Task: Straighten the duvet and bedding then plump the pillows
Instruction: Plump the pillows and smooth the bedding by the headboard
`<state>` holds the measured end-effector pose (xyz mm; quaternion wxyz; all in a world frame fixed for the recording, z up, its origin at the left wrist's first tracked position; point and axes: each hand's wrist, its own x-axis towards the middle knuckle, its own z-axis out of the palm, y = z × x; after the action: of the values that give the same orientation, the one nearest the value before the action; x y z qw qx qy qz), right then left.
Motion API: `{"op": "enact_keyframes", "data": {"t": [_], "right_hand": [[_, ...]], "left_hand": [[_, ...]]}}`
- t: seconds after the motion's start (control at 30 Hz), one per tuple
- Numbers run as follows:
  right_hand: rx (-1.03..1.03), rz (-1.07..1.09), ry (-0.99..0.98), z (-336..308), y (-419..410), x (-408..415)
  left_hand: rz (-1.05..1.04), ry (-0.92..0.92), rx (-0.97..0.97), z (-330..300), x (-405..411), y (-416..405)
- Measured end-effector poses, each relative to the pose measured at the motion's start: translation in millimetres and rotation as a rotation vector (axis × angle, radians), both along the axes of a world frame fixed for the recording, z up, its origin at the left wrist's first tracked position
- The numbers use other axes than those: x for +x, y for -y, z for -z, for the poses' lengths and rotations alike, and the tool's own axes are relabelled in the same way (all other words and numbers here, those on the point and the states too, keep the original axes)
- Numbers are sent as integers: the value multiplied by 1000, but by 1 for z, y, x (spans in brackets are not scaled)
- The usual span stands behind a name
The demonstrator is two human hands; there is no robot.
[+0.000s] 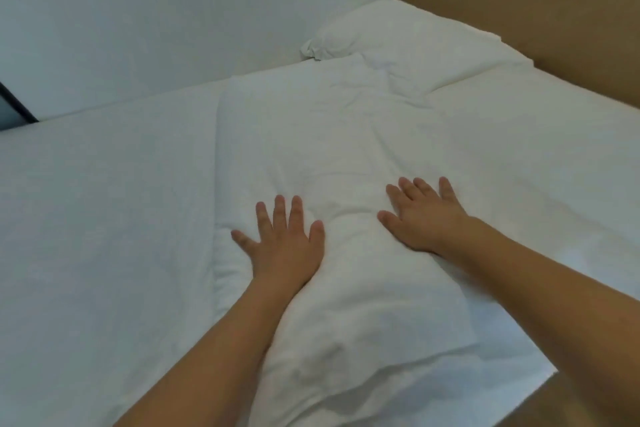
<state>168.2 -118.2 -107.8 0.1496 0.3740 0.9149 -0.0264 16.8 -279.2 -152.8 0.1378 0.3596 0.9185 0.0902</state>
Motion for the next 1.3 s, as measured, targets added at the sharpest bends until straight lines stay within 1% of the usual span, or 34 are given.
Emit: {"op": "enact_keyframes", "data": {"t": [0.07,0.13,0.17,0.23,0.33,0.43,0.5,0.6,0.67,0.73,0.83,0.97,1.0,1.07,1.1,1.13,1.17,1.27,1.3], "right_hand": [[-72,52,-84,-15,23,11],[-125,9,-186,-23,50,29],[-113,-25,-219,-21,61,39],[-51,-55,-253,-7,74,62],[0,24,-222,27,79,86],[-5,60,-158,48,91,87],[-22,83,-121,43,100,85],[-52,134,-78,16,102,82],[-48,148,-82,-1,105,76],[-33,141,-128,-7,118,67],[18,133,-174,5,143,65],[62,224,-139,21,152,82],[70,238,-132,21,149,86],[100,282,-131,16,135,93],[127,315,-139,12,124,97],[151,352,-146,9,113,102],[166,386,-145,6,101,109],[166,504,-139,13,75,137],[134,570,-155,19,71,148]], "left_hand": [[3,94,25,-12,3,8],[25,149,51,-25,20,33],[49,154,54,-31,33,50],[130,107,30,-35,60,84],[298,-6,-53,-20,86,117],[356,4,-162,-1,87,119],[356,40,-176,-4,87,122],[393,66,-145,-19,91,138],[430,50,-151,-28,90,149],[442,36,-159,-34,86,156],[462,-36,-175,-26,89,162],[505,-178,-252,-21,101,161],[546,-214,-229,-27,101,157],[648,-270,-112,-40,100,142],[684,-267,-73,-45,99,133],[704,-233,-76,-47,98,124],[712,-184,-121,-46,99,118],[723,-117,-362,-38,107,104],[723,-80,-389,-40,109,98]]}}
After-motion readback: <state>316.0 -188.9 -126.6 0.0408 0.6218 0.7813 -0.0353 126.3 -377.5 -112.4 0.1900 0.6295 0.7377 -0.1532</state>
